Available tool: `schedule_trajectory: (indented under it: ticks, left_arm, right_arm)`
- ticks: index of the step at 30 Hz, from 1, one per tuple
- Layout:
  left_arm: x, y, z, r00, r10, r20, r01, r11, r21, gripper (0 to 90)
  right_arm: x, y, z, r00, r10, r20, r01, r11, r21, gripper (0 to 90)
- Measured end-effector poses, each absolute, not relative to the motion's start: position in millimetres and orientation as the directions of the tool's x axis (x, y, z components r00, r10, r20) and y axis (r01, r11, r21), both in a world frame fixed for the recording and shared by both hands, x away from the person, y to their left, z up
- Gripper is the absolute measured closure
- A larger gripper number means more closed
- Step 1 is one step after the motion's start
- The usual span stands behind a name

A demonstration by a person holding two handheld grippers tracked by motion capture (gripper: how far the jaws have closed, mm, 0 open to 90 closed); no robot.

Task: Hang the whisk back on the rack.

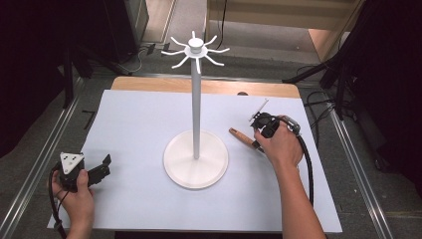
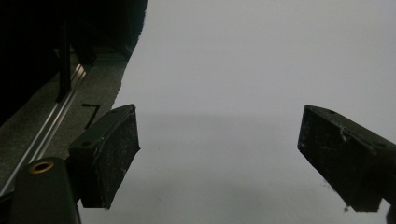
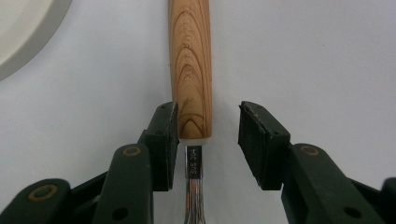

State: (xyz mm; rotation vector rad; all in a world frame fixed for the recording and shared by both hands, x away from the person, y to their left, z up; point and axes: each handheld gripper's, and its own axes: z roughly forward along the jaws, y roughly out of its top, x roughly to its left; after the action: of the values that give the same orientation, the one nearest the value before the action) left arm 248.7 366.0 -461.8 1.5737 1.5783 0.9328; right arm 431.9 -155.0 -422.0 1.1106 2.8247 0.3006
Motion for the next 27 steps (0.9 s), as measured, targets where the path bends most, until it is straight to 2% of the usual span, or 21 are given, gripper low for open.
schedule_trajectory:
  ticks: [27]
  left_arm:
    - [248, 366, -462, -0.006, 1.000, 0.014, 0.489, -0.010, 0.872, 13.3]
  right_arm:
    - [446, -132, -442, -0.747, 0.665, 0.015, 0.664, 0.744, 0.076, 67.9]
